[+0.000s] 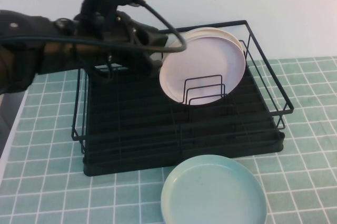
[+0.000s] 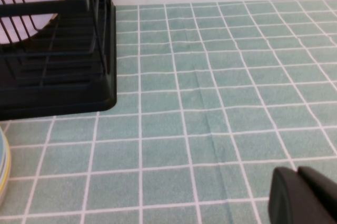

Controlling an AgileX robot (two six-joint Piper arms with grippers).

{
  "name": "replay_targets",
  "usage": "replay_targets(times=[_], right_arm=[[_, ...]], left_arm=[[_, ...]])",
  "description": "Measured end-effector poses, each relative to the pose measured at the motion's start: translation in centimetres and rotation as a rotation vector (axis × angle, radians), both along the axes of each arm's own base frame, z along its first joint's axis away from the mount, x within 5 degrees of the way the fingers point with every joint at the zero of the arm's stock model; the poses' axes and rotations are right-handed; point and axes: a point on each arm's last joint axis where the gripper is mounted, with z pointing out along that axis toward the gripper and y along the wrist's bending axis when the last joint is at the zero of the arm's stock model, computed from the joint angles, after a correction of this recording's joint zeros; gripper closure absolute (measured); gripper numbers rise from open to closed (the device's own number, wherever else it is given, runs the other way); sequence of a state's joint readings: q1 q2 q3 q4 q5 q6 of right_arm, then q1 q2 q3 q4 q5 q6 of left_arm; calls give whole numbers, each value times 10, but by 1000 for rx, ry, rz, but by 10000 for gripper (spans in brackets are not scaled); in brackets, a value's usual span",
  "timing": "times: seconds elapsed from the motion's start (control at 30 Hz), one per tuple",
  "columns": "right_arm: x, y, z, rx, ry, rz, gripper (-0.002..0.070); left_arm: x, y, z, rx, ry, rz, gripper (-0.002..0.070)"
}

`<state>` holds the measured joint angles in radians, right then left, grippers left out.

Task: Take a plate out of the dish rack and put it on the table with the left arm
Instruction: Grasp the plate from the shelf

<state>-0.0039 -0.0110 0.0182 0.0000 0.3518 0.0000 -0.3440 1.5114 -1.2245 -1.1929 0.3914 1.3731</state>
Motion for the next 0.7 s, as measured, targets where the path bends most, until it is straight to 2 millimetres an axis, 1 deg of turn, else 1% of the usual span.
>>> replay_targets(times=[0.13, 0.17, 0.23, 0.37, 0.7], right_arm=[[0, 0, 0, 0, 0, 0, 678], [0, 0, 0, 0, 0, 0, 678], [0, 0, 0, 0, 0, 0, 678], [0, 0, 0, 0, 0, 0, 678], [0, 0, 0, 0, 0, 0, 678]], left_arm=[[20, -9, -13, -17, 55, 22, 328], [24, -10, -16, -16, 65, 23, 295], [32, -13, -22, -13, 77, 24, 263], [49, -19, -39, 0, 109, 28, 238], [83, -30, -68, 30, 140, 32, 235]])
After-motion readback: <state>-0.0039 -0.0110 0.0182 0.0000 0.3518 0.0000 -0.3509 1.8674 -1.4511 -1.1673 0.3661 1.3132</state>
